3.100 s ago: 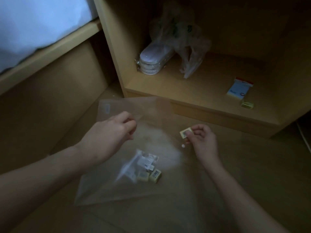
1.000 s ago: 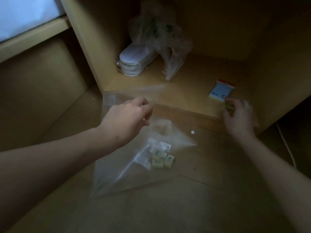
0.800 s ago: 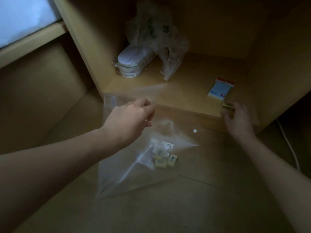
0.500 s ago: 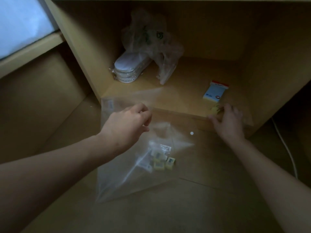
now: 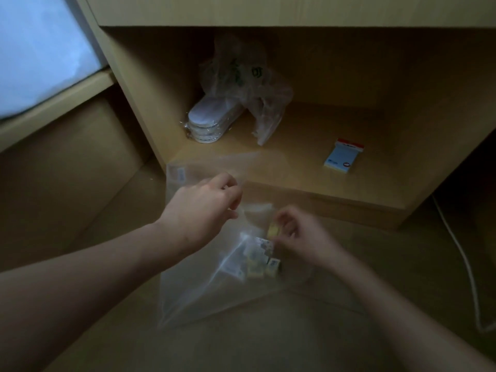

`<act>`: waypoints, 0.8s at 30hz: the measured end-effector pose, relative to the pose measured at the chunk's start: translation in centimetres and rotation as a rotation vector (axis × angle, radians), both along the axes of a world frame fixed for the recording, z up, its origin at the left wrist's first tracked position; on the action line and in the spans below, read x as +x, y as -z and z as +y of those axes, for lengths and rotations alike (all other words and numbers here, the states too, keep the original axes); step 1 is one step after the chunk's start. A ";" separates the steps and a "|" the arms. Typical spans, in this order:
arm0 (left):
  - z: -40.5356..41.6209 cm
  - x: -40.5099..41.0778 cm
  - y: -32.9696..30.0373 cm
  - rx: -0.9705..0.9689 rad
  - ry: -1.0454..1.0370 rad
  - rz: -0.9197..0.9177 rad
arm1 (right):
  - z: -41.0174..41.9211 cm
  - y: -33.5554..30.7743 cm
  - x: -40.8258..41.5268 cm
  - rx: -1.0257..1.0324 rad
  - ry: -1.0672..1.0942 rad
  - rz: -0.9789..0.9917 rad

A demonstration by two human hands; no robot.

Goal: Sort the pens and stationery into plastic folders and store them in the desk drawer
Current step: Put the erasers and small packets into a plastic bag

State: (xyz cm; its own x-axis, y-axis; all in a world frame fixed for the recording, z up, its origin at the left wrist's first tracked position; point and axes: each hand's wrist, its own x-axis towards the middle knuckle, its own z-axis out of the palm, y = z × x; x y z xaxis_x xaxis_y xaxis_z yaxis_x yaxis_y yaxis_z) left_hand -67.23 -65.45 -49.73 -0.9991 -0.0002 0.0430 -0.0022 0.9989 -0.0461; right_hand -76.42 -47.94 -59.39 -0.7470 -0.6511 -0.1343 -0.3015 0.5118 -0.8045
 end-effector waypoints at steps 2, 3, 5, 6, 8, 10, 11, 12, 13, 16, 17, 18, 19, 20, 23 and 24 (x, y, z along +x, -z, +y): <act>0.1 0.3 -0.2 -0.017 0.008 -0.001 | -0.9 1.6 1.4 0.122 -0.199 -0.005; 0.2 0.5 -0.2 -0.029 0.020 -0.007 | -1.3 2.3 1.9 0.158 -0.252 0.022; 0.4 0.9 -0.1 -0.067 0.062 -0.028 | -1.7 3.0 2.3 0.198 -0.311 0.048; 0.4 1.1 0.1 -0.081 0.078 -0.034 | -1.8 3.0 2.4 0.209 -0.333 0.038; 0.4 1.4 0.4 -0.056 0.077 -0.017 | -1.9 2.8 2.4 0.220 -0.367 -0.005; 0.1 1.7 0.6 -0.024 0.084 0.035 | -1.9 2.5 2.3 0.203 -0.380 -0.076; 0.0 1.8 0.6 -0.013 0.089 0.059 | -1.8 2.4 2.3 0.192 -0.378 -0.097; -0.2 1.8 0.8 -0.004 0.098 0.078 | -1.8 2.3 2.2 0.172 -0.366 -0.111; -0.3 1.9 0.9 -0.001 0.112 0.096 | -1.7 2.3 2.2 0.158 -0.342 -0.122; -0.8 2.3 1.0 -0.034 0.191 0.149 | -1.5 2.3 2.1 0.104 -0.215 -0.105; -0.9 2.5 0.9 -0.025 0.205 0.170 | -1.4 2.3 2.1 0.102 -0.177 -0.072; -1.1 2.7 0.9 -0.008 0.213 0.189 | -1.4 2.3 2.0 0.100 -0.148 -0.054; -1.4 2.9 1.0 0.011 0.220 0.207 | -1.4 2.1 2.0 0.096 -0.118 -0.050; -1.7 3.2 1.0 0.028 0.228 0.229 | -1.5 1.9 1.9 0.085 -0.084 -0.051; -2.8 3.8 0.5 0.069 0.242 0.271 | -1.8 1.1 1.8 0.071 -0.008 -0.024; -3.4 4.0 0.3 0.076 0.262 0.288 | -1.9 0.6 1.8 0.059 0.011 -0.010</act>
State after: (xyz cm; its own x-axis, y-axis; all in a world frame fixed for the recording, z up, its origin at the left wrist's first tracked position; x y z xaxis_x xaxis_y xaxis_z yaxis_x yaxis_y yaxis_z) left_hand -63.25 -68.81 -49.99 -0.9129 0.2391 0.3308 0.2511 0.9679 -0.0065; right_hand -74.67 -49.82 -60.02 -0.7527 -0.6334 -0.1797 -0.2878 0.5620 -0.7754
